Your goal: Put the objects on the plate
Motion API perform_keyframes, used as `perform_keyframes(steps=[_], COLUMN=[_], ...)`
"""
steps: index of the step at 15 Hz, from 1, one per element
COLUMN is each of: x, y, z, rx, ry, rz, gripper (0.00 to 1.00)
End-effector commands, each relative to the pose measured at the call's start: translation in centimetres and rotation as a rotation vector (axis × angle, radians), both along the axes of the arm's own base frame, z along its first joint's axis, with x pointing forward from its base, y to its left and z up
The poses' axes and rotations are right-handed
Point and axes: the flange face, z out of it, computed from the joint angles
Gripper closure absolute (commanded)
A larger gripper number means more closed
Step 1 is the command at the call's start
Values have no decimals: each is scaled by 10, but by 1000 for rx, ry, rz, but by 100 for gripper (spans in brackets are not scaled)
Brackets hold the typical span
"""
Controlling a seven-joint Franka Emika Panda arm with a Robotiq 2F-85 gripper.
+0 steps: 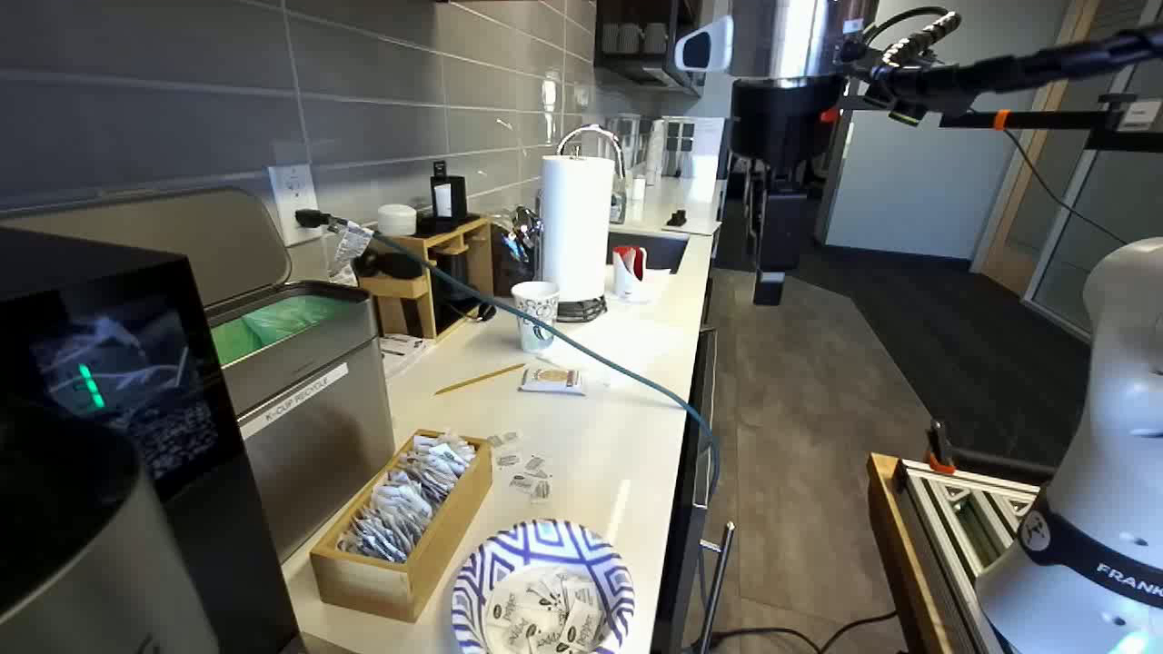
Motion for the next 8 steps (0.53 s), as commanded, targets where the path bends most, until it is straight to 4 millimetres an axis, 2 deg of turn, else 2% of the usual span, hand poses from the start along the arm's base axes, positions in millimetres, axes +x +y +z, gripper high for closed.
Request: perform_keyframes(steps=[1, 5, 8], x=[0, 0, 32], y=[0, 0, 17], z=[0, 0, -5], rx=[0, 0, 2], ry=[1, 1, -48], rz=[0, 0, 30], gripper=[0, 0, 0])
